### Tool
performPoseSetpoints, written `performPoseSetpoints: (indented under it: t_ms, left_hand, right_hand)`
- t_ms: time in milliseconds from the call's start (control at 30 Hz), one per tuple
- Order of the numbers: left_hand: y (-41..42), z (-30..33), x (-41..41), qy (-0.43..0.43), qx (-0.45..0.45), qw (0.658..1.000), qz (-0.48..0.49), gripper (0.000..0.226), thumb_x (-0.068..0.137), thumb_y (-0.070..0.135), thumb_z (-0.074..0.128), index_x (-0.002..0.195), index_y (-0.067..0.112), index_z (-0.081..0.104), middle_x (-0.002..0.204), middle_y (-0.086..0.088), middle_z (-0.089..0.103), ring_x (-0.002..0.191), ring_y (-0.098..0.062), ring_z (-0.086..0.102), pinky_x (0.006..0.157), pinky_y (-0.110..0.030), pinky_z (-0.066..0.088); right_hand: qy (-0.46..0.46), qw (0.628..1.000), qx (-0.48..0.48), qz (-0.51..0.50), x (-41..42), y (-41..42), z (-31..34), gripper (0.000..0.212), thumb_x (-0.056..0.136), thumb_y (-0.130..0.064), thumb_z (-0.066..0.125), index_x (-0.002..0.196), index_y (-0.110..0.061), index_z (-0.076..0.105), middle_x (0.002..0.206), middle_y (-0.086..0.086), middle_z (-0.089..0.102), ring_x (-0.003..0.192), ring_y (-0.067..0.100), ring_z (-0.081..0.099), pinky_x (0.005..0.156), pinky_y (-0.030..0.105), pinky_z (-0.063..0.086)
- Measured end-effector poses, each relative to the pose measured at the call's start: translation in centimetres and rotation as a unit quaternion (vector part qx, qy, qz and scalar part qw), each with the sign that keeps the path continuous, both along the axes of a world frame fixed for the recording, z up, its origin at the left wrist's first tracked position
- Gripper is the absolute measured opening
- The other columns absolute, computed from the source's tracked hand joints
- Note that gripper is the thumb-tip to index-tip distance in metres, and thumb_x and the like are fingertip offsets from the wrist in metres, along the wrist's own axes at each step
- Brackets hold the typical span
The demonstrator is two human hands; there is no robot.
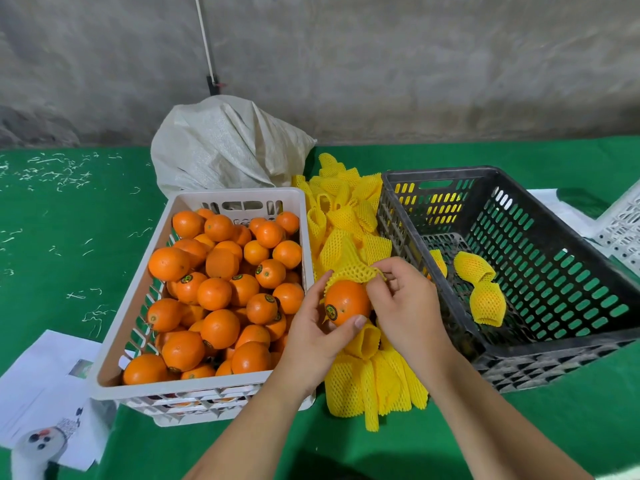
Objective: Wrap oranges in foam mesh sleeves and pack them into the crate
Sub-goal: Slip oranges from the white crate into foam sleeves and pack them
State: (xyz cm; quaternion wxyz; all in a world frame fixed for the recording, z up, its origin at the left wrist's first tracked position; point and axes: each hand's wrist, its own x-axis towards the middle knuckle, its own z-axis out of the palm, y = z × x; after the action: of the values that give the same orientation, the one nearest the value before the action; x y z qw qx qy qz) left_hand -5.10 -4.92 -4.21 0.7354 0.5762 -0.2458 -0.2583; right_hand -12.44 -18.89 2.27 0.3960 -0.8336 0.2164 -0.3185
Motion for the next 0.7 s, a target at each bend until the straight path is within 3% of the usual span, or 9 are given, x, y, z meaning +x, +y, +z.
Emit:
performPoseSetpoints:
  t_ms: [100,200,233,367,533,633,700]
  left_hand:
    - [0.2,0.4,-0.5,-0.040,0.024,0.999,-0.020,0.095,0.077,0.044,0.093,0.152,0.057,0.037,0.156,0.018,0.047,0.135,-0.007,0.057,0.100,-0.026,0.055]
    - [0.3,0.4,-0.5,-0.050,0.027,0.998,-0.036,0.106,0.075,0.044,0.094,0.157,0.056,0.027,0.160,0.016,0.042,0.141,-0.006,0.051,0.105,-0.031,0.054]
    - [0.3,0.4,-0.5,-0.051,0.026,0.998,-0.037,0.107,0.075,0.044,0.095,0.157,0.057,0.027,0.159,0.016,0.042,0.140,-0.006,0.052,0.104,-0.031,0.055]
    - [0.1,0.2,-0.4,-0.071,0.042,0.997,-0.008,0.099,0.076,0.049,0.093,0.154,0.056,0.034,0.157,0.020,0.044,0.138,-0.006,0.054,0.103,-0.031,0.055]
    - [-0.5,-0.6,0.2,0.015,-0.037,0.994,0.102,0.053,0.088,0.035,0.083,0.136,0.031,0.062,0.127,-0.004,0.073,0.119,-0.024,0.070,0.099,-0.047,0.059]
    - [-0.6,-0.5,0.6,0.077,-0.062,0.986,0.134,0.048,0.090,0.035,0.080,0.133,0.024,0.061,0.126,-0.011,0.073,0.119,-0.032,0.070,0.104,-0.058,0.054]
    - [-0.4,-0.4,0.7,0.067,-0.041,0.990,0.117,0.051,0.091,0.041,0.078,0.136,0.033,0.055,0.129,-0.005,0.071,0.121,-0.027,0.068,0.103,-0.051,0.055]
  right_hand:
    - [0.081,0.996,-0.016,0.018,0.1,-0.4,0.3,0.014,0.097,-0.033,0.058,0.111,-0.028,0.058,0.097,-0.008,0.061,0.084,0.013,0.060,0.072,0.036,0.050]
    - [0.127,0.983,-0.102,0.086,0.0,-1.0,1.5,0.049,0.096,-0.018,0.064,0.139,-0.035,0.050,0.128,-0.008,0.048,0.108,0.013,0.057,0.086,0.034,0.053]
    - [0.120,0.977,-0.144,0.097,0.1,-1.2,2.0,0.048,0.095,-0.014,0.064,0.139,-0.032,0.056,0.130,-0.006,0.051,0.112,0.015,0.057,0.090,0.037,0.053]
    - [0.102,0.972,-0.197,0.081,0.3,-0.6,3.3,0.032,0.094,-0.016,0.064,0.124,-0.024,0.070,0.115,-0.002,0.063,0.104,0.021,0.063,0.086,0.042,0.055]
    - [0.024,0.942,-0.304,0.141,-1.7,1.9,1.6,0.034,0.088,-0.022,0.063,0.121,-0.015,0.068,0.100,0.001,0.056,0.095,0.025,0.058,0.083,0.034,0.049]
    - [0.022,0.966,-0.237,0.102,-1.8,2.3,-0.5,0.039,0.092,-0.010,0.059,0.131,-0.014,0.063,0.113,0.001,0.054,0.106,0.026,0.059,0.091,0.040,0.052]
    - [0.050,0.986,-0.142,0.075,-1.1,2.5,-1.3,0.045,0.090,0.001,0.062,0.133,-0.012,0.061,0.121,0.004,0.054,0.114,0.027,0.058,0.093,0.048,0.052]
